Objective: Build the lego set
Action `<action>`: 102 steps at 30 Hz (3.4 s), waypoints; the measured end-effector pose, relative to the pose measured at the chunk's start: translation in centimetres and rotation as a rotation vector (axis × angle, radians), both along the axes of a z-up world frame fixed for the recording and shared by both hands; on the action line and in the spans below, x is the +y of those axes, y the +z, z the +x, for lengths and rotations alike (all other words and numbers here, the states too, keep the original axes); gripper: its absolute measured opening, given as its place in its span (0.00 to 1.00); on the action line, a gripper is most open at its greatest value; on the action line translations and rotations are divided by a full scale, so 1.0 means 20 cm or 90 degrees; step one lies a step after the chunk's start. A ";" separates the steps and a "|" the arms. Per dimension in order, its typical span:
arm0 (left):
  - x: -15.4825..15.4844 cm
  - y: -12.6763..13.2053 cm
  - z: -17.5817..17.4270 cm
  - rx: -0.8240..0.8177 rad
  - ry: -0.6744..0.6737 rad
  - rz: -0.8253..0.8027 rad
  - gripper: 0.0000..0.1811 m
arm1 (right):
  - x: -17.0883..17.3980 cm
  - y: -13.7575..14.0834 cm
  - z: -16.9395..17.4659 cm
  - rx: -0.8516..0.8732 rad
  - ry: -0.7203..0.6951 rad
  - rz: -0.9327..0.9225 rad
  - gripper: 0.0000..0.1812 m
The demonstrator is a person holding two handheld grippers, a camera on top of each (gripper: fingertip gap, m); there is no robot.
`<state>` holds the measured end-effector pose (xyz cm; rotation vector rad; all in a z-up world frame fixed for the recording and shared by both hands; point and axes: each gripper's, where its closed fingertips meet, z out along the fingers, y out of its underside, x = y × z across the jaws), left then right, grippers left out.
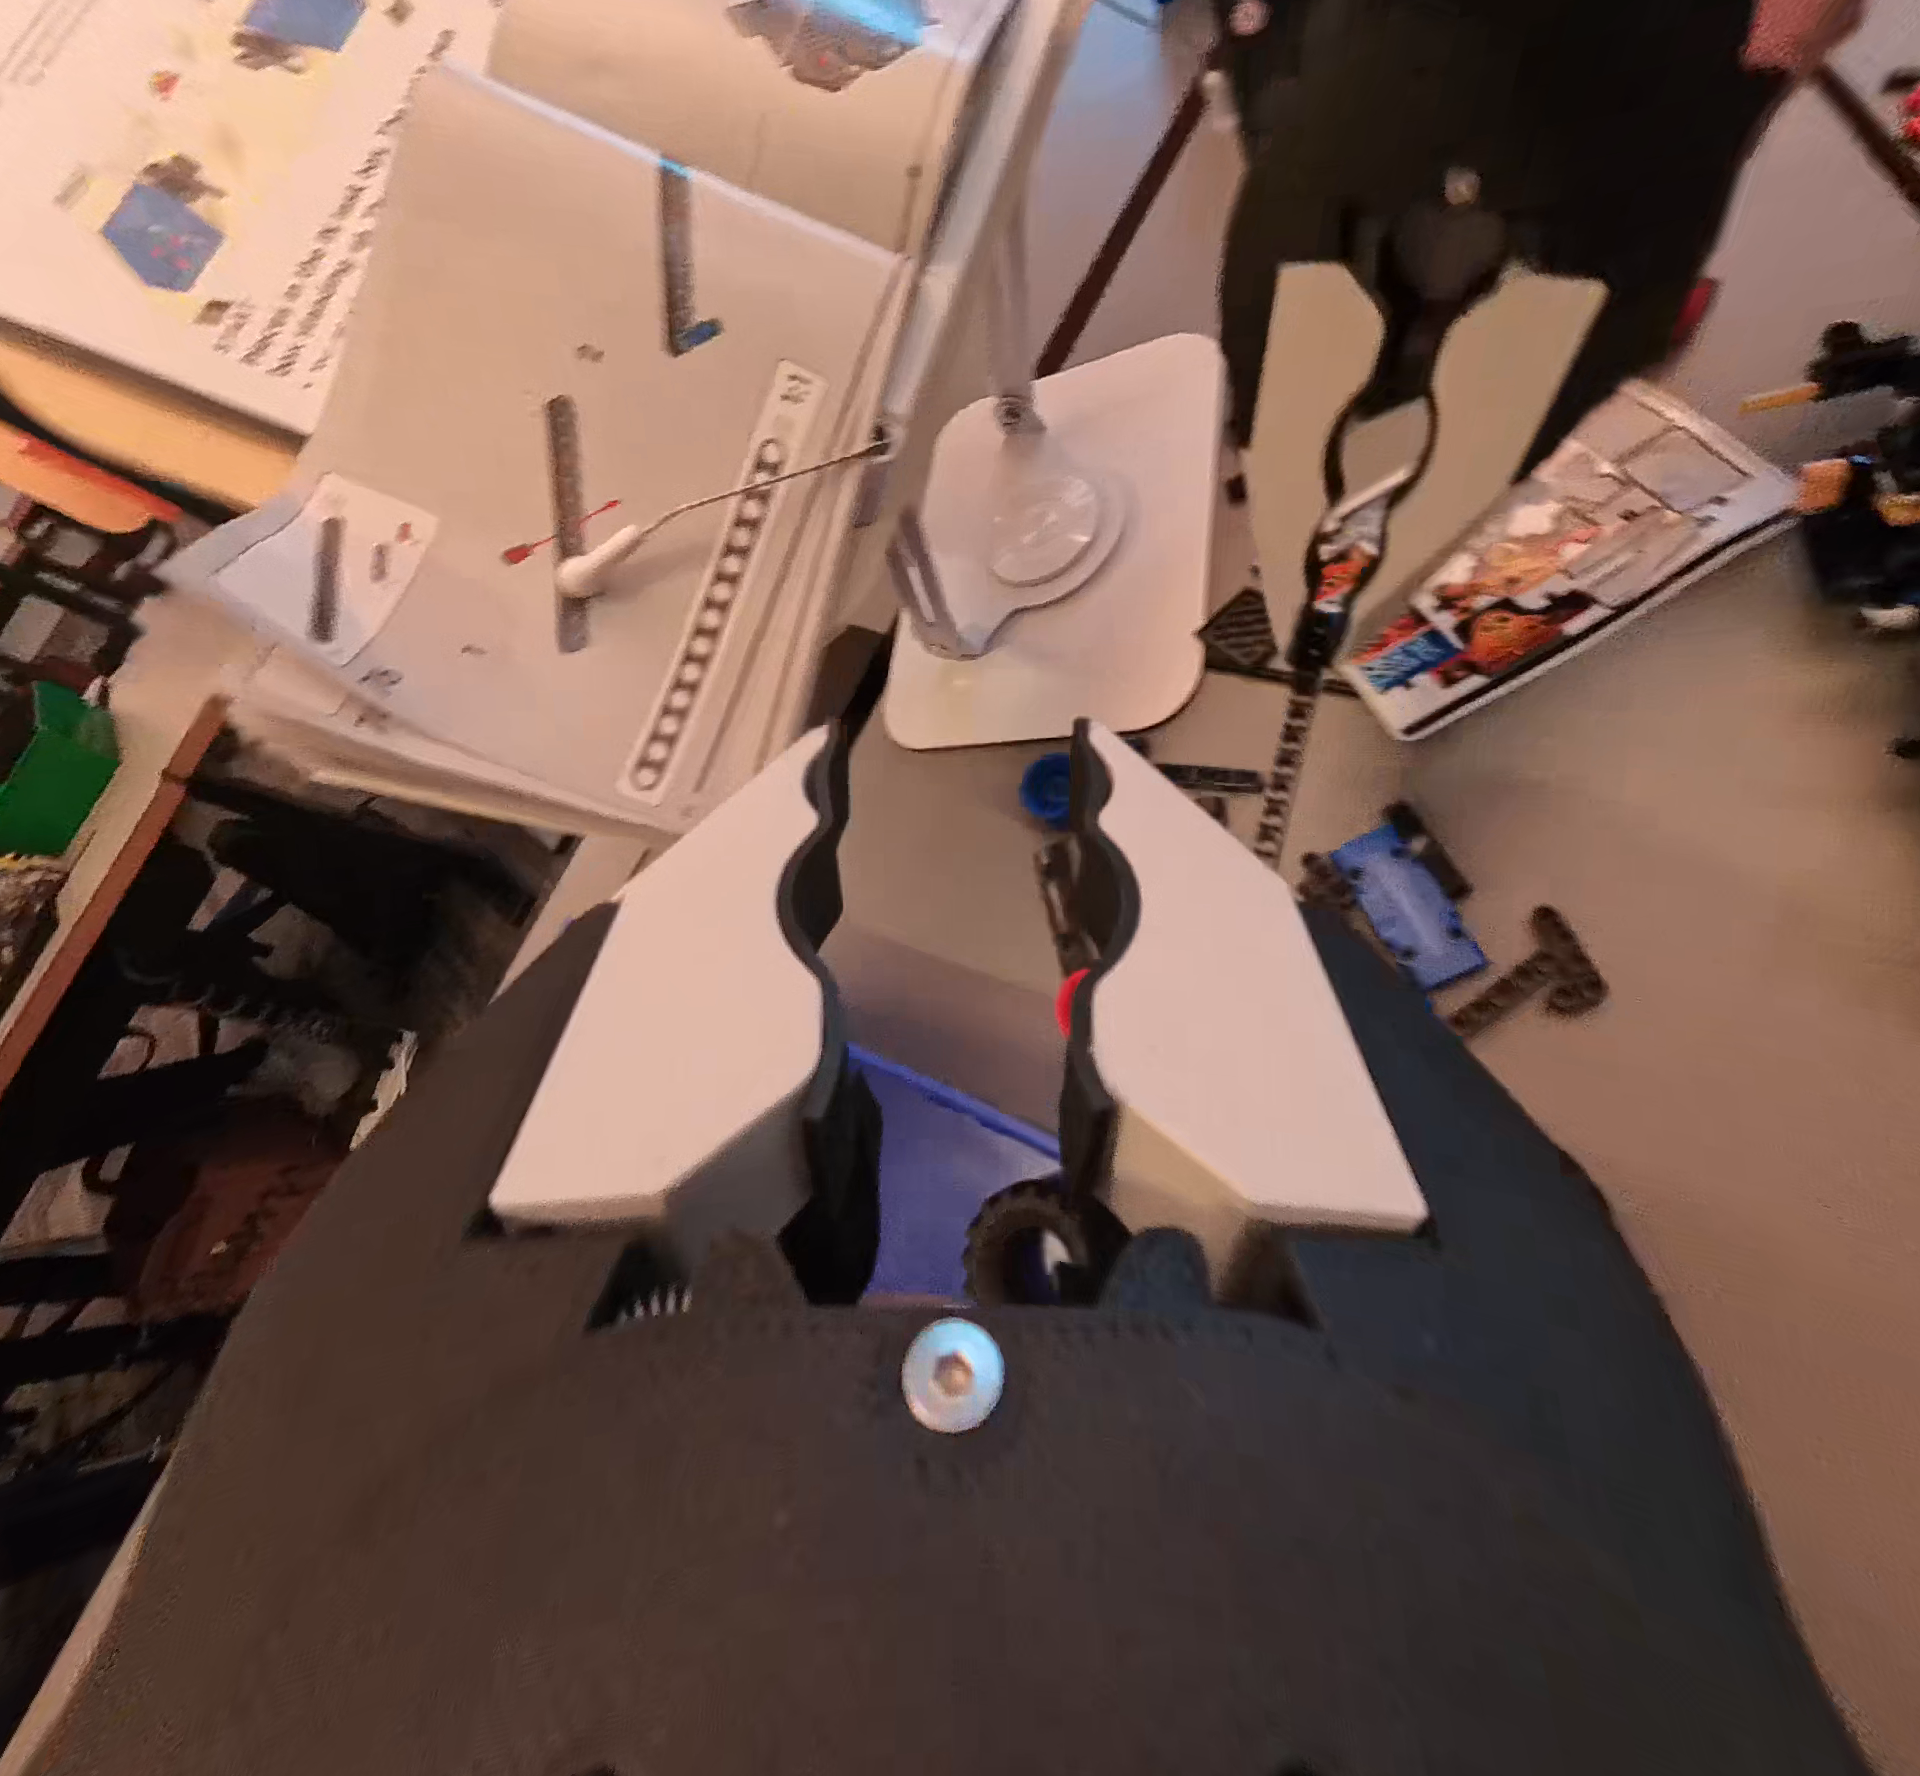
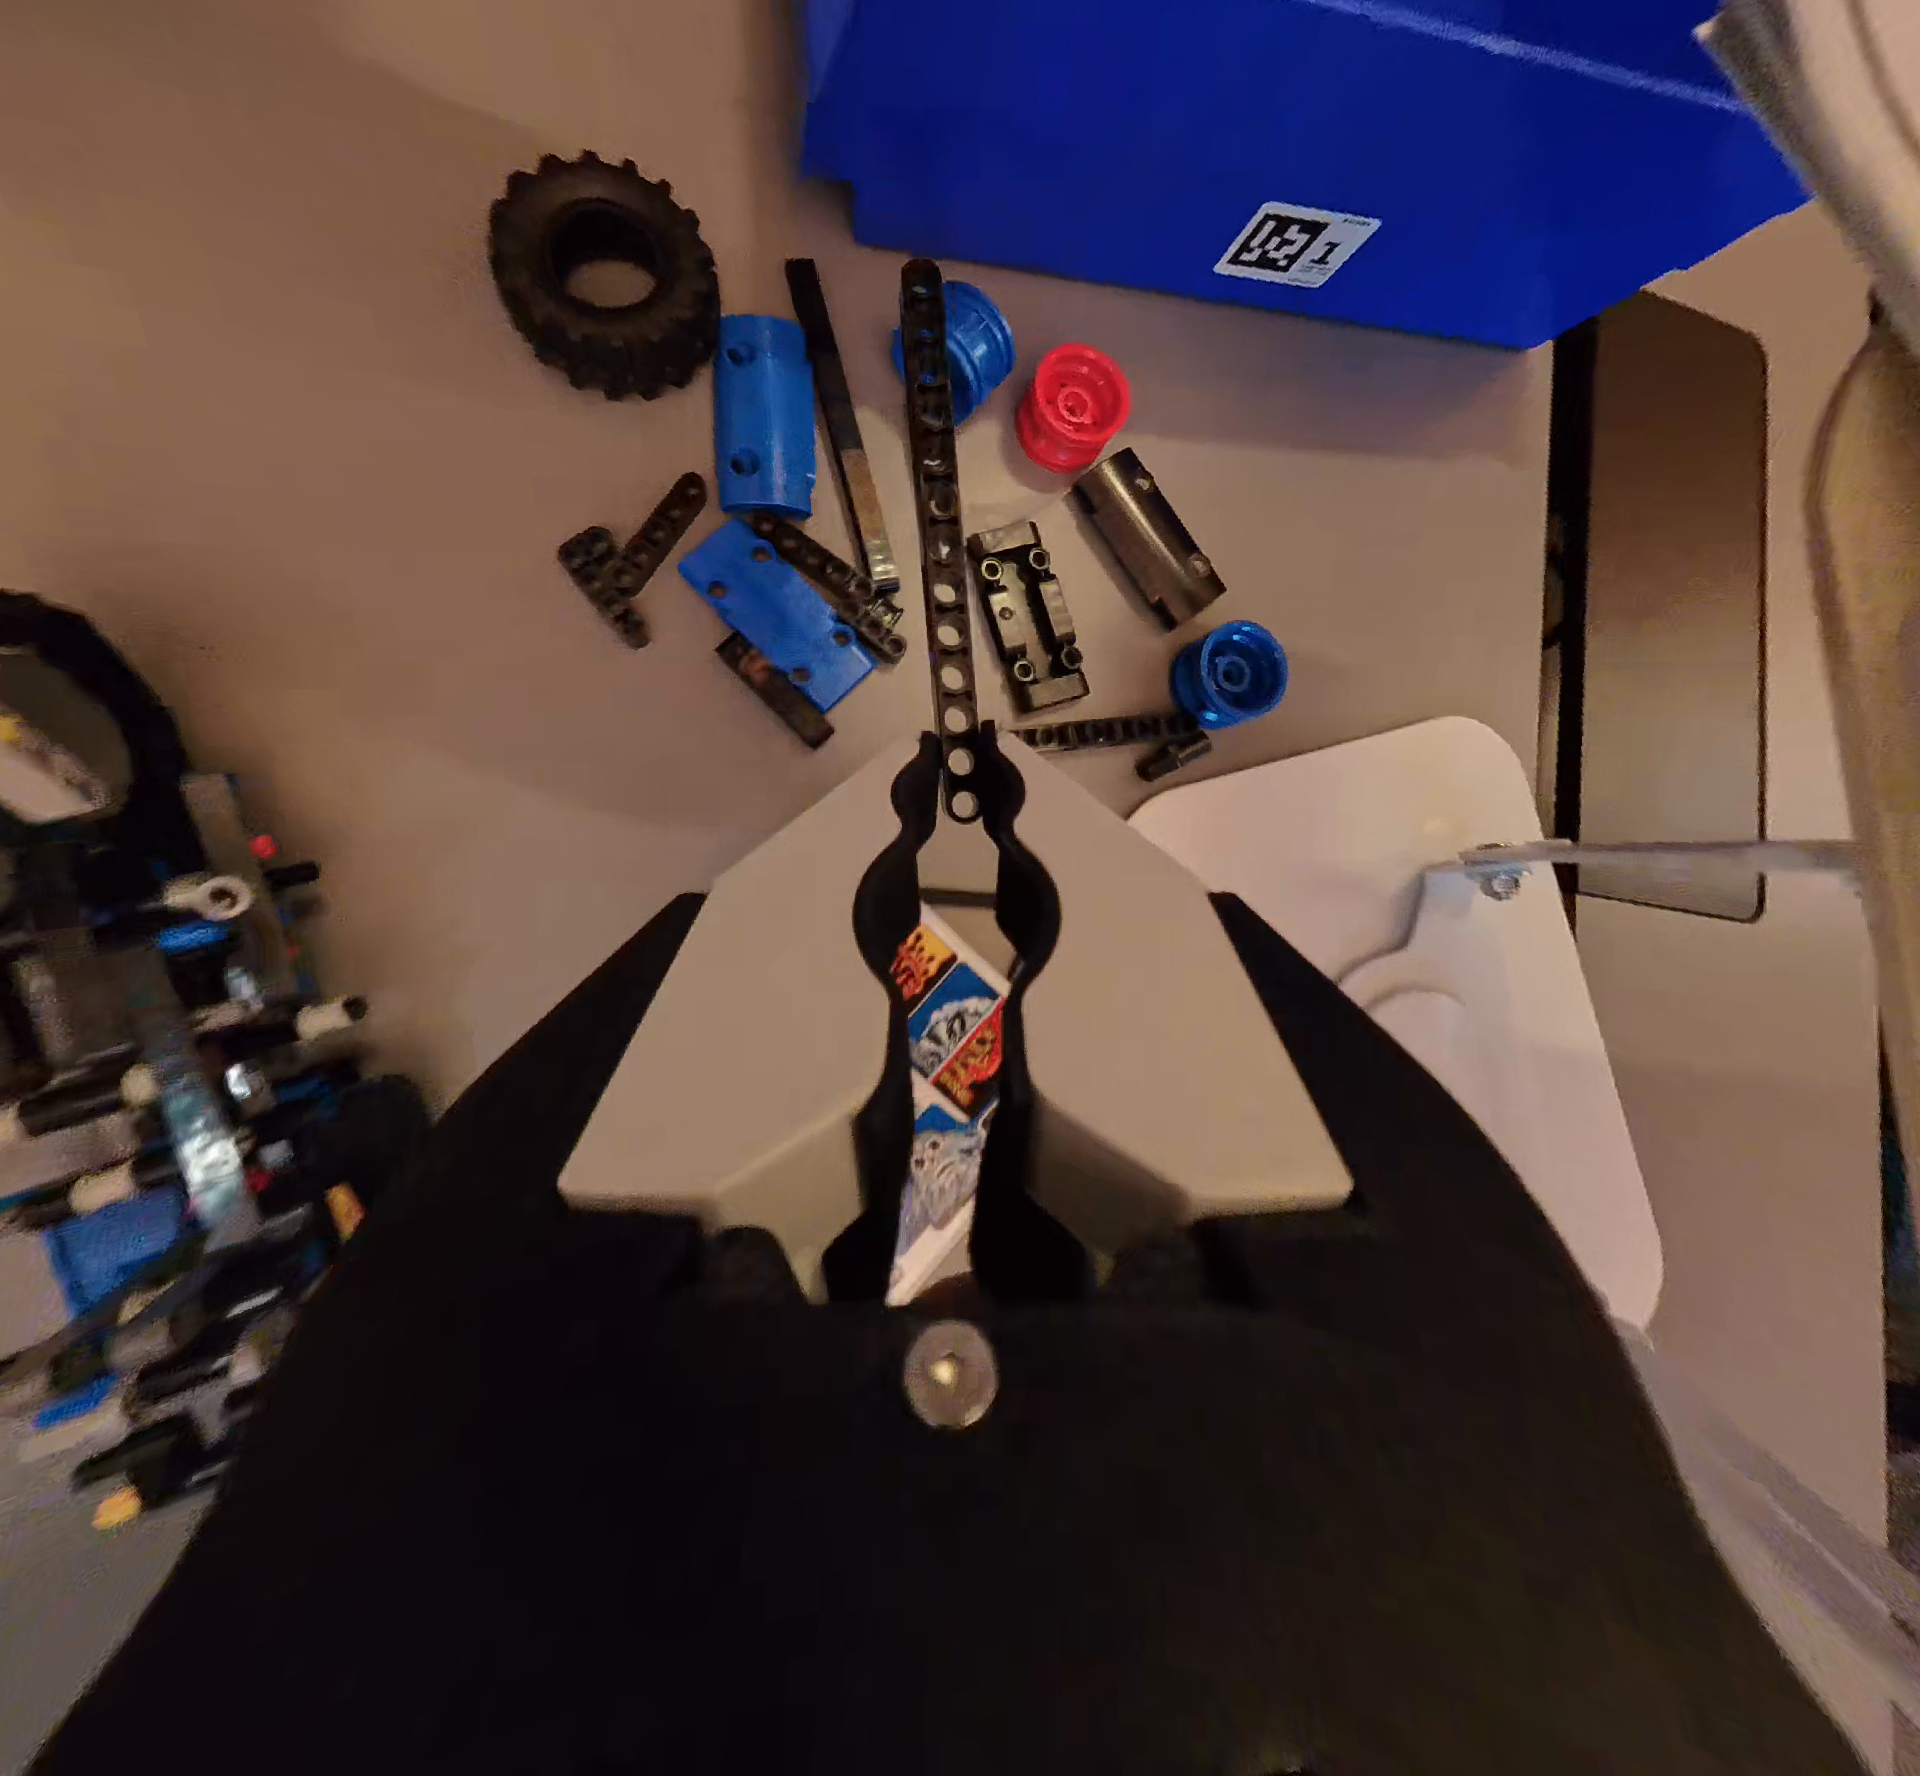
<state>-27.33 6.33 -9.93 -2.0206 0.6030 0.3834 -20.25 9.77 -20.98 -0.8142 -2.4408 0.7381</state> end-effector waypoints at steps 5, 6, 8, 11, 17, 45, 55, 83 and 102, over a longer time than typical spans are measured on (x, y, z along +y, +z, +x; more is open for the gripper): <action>-0.01 -0.15 0.20 0.020 -0.073 -0.073 0.23 | 0.03 0.11 0.15 0.024 -0.005 0.013 0.03; -0.01 -0.16 0.24 0.017 -0.089 -0.078 0.23 | 0.03 0.12 0.19 0.027 -0.008 0.017 0.03; -0.02 -0.18 0.33 0.001 -0.122 -0.081 0.23 | 0.05 0.15 0.27 0.032 -0.015 0.025 0.03; -0.04 -0.22 0.46 -0.039 -0.170 -0.087 0.24 | 0.06 0.20 0.39 0.040 -0.028 0.023 0.03; -0.15 -0.32 0.68 -0.119 -0.241 -0.122 0.35 | 0.08 0.28 0.70 0.061 -0.058 -0.008 0.03; -0.28 -0.93 0.93 -0.099 -0.220 -0.234 0.26 | -0.23 -0.17 1.30 -0.027 -0.073 -0.094 0.03; -0.32 -0.93 0.72 -0.121 -0.149 -0.231 0.27 | -0.20 -0.34 1.27 -0.071 -0.097 -0.071 0.03; -0.16 -0.43 0.61 -0.045 -0.146 -0.007 0.39 | -0.18 -0.32 1.12 -0.025 -0.105 -0.105 0.12; 0.28 -0.08 -0.12 0.125 0.067 0.066 0.37 | -0.03 -0.17 1.02 0.113 -0.170 -0.117 0.10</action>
